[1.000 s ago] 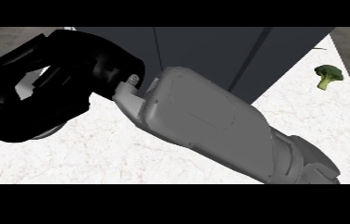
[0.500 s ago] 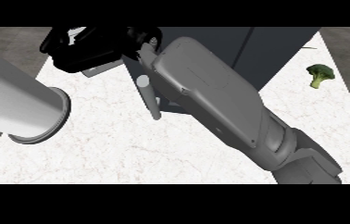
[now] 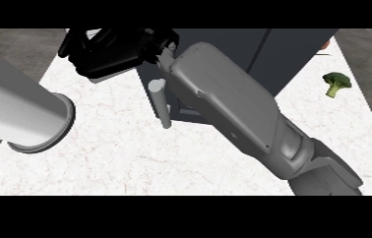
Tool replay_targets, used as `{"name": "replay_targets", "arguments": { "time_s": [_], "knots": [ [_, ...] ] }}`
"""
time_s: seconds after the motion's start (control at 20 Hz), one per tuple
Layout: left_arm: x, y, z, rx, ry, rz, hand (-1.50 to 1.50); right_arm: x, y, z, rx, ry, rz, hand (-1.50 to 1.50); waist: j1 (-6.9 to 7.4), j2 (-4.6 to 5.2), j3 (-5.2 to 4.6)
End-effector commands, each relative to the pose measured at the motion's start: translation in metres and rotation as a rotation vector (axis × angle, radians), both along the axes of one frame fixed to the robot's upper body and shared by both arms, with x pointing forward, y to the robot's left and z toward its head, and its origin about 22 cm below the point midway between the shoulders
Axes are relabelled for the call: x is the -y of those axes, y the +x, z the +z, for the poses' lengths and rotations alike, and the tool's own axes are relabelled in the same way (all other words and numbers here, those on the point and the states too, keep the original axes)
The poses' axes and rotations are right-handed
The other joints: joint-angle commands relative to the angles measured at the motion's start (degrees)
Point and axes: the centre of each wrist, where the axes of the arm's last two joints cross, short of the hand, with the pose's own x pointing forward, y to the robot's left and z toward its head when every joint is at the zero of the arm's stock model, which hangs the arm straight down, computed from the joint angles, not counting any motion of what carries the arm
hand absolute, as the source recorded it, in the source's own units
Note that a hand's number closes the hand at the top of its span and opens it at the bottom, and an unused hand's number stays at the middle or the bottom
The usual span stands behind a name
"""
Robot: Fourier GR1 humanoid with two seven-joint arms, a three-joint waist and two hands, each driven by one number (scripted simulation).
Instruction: Pick up the wine, place it into the cabinet and close the cabinet
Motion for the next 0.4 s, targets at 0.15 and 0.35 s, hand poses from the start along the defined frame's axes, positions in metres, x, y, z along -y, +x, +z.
{"name": "replay_targets", "arguments": {
  "time_s": [0.15,0.35],
  "knots": [
    [0.014,0.004,0.001,0.005,-0.042,-0.038,-1.5,0.094,0.055,-0.019,-0.047,0.014,-0.35,1.5,-3.9,3.52,1.53],
    [0.024,0.007,0.003,-0.018,-0.055,-0.07,-1.5,0.087,0.052,-0.025,-0.055,0.021,-0.327,1.5,-5.0,3.54,1.56]
  ]
}}
